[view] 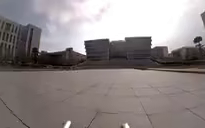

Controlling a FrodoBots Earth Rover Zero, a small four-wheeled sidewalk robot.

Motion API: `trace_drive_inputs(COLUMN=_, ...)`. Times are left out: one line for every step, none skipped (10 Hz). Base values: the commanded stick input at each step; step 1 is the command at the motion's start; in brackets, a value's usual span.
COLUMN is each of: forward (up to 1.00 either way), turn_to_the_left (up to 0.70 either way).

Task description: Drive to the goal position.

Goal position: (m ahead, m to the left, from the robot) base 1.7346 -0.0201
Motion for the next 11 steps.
trace_drive_inputs(forward=0.66, turn_to_the_left=0.00)
trace_drive_inputs(forward=0.66, turn_to_the_left=0.00)
trace_drive_inputs(forward=0.67, turn_to_the_left=0.00)
trace_drive_inputs(forward=0.67, turn_to_the_left=0.00)
trace_drive_inputs(forward=0.67, turn_to_the_left=0.00)
trace_drive_inputs(forward=0.67, turn_to_the_left=0.00)
trace_drive_inputs(forward=0.67, turn_to_the_left=0.00)
trace_drive_inputs(forward=0.67, turn_to_the_left=0.00)
trace_drive_inputs(forward=0.67, turn_to_the_left=0.00)
trace_drive_inputs(forward=0.67, turn_to_the_left=0.00)
trace_drive_inputs(forward=0.67, turn_to_the_left=0.00)
